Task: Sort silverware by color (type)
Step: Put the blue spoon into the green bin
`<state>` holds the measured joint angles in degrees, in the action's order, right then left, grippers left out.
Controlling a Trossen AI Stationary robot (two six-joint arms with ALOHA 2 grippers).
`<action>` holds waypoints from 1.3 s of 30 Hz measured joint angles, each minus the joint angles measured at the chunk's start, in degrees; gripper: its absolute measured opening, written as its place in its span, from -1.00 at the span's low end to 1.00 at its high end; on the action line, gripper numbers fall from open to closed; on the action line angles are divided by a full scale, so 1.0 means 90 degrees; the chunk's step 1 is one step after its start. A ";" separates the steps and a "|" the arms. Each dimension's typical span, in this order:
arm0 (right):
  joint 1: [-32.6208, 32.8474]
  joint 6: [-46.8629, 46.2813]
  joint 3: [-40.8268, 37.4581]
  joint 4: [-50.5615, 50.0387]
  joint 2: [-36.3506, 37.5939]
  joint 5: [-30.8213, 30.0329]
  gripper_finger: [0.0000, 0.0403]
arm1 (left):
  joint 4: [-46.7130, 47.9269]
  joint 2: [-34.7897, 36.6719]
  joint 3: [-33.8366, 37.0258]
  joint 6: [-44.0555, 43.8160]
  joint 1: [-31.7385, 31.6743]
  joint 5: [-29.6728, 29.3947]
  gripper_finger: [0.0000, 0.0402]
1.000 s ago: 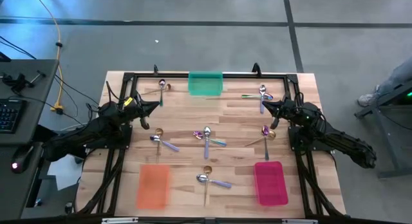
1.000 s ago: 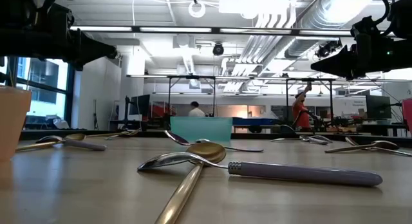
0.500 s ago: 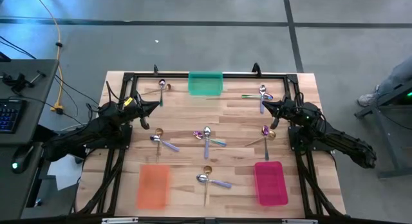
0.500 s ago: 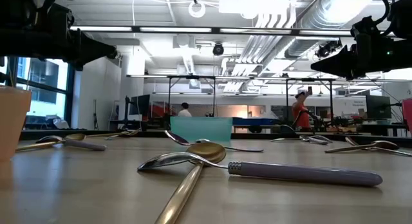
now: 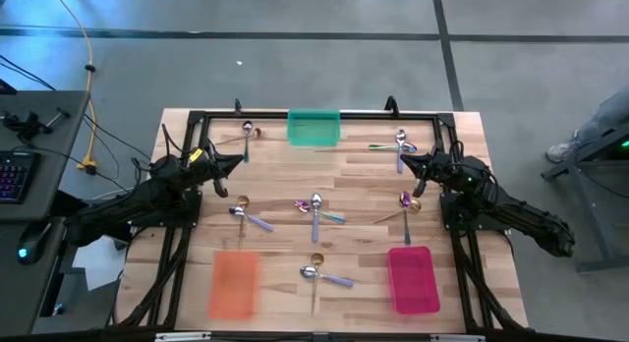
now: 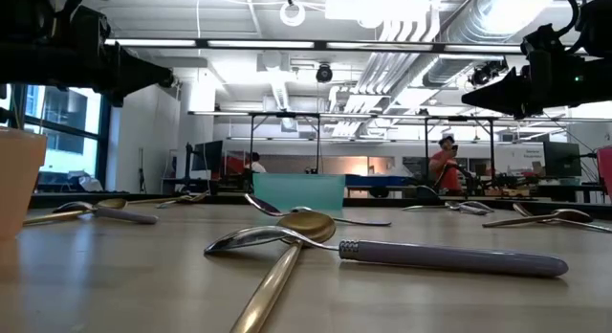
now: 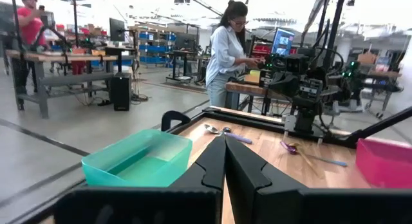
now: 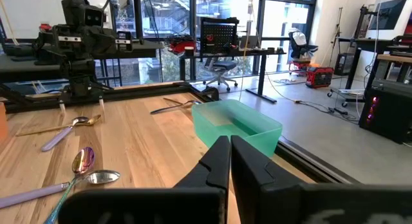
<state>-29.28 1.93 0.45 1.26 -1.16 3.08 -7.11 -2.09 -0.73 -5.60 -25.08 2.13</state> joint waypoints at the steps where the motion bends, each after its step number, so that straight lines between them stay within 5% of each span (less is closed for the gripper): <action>1: 0.0002 0.0000 0.0000 0.0000 0.0001 -0.0001 -1.00 | 0.0000 0.0000 0.0000 -0.0095 0.0000 0.0000 -1.00; 20: 0.0171 -0.1522 0.0130 0.2120 -0.0507 0.0164 -1.00 | -0.0061 0.0000 0.0000 -0.0354 0.0000 0.0048 -1.00; 30: 0.1834 -0.0929 0.1578 0.2128 -0.3364 -0.0601 -1.00 | -0.0054 -0.0002 0.0000 -0.0535 0.0002 0.0413 -1.00; 39: 0.3037 -0.1806 0.2828 0.1936 -0.6424 -0.1519 -1.00 | 0.0181 -0.0002 0.0000 -0.0532 0.0002 0.0413 -1.00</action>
<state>-1.94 -14.32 25.91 18.69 -58.97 -10.59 -5.48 -2.11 -0.73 -10.39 -25.06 5.85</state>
